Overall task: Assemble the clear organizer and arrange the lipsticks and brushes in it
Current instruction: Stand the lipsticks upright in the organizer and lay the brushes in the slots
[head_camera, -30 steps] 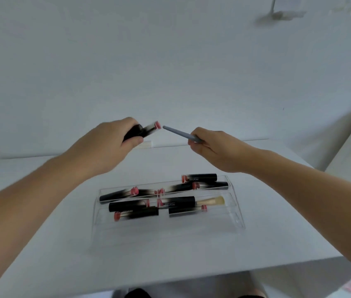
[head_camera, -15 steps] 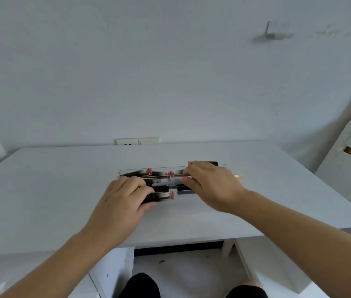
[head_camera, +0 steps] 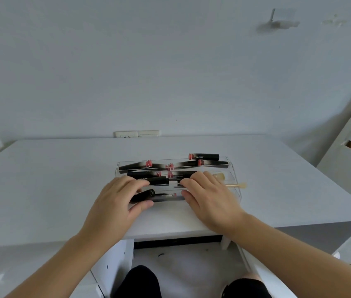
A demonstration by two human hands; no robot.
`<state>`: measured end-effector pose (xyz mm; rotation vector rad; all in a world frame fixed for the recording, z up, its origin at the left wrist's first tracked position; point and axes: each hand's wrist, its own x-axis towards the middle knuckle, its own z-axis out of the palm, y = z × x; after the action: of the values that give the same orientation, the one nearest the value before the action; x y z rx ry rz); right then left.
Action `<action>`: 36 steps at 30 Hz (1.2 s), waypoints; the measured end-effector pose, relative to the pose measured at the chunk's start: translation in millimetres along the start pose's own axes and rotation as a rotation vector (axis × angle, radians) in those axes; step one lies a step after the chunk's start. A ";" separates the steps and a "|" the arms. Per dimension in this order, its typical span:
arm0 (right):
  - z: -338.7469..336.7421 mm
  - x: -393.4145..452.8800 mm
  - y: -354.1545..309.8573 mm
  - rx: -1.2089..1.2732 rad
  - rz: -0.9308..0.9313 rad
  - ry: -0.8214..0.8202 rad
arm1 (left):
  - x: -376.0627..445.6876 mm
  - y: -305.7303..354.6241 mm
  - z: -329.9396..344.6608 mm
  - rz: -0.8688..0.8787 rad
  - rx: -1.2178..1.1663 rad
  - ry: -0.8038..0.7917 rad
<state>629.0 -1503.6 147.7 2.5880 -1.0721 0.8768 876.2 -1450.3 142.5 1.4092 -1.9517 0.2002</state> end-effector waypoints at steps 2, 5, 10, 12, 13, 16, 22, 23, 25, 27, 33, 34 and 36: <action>0.7 -1.0 0.6 0.060 -0.011 0.003 | -0.7 -0.7 0.2 -0.007 -0.012 0.038; 1.2 -2.0 1.8 0.114 -0.066 -0.008 | -2.8 -2.3 2.2 -0.010 0.015 0.088; 1.5 -0.5 4.2 0.145 -0.183 0.009 | -4.2 -1.1 3.1 -0.043 0.018 0.103; 2.8 -1.2 6.0 0.132 -0.201 0.053 | -4.2 -1.3 2.9 -0.073 -0.023 0.100; 3.1 -1.8 7.5 0.123 -0.200 0.080 | -3.5 -2.0 2.4 -0.083 -0.042 0.102; -1.1 -0.8 17.0 0.091 -0.153 0.169 | 5.0 -8.7 -2.8 -0.077 -0.074 0.119; -23.4 22.6 51.7 0.136 0.101 0.248 | 45.3 -31.9 -19.1 -0.107 -0.141 -0.061; -25.7 27.5 56.7 0.157 0.160 0.214 | 52.7 -34.7 -20.0 -0.137 -0.180 -0.145; -27.1 37.8 63.3 0.208 0.242 0.107 | 66.3 -39.4 -20.0 -0.177 -0.263 -0.291; -27.3 48.0 62.5 0.247 0.234 0.002 | 78.0 -40.9 -18.0 -0.184 -0.295 -0.370; -21.7 100.1 34.0 0.298 0.047 -0.266 | 99.9 -46.4 -12.0 -0.167 -0.307 -0.442; -20.6 108.4 30.4 0.293 0.033 -0.295 | 101.8 -47.2 -11.5 -0.176 -0.310 -0.455; -18.1 119.8 26.5 0.268 0.009 -0.336 | 103.7 -49.1 -10.2 -0.189 -0.324 -0.476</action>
<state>669.4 -1584.3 232.7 3.0375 -1.1126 0.6383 908.1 -1544.2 201.1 1.4997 -2.0782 -0.5626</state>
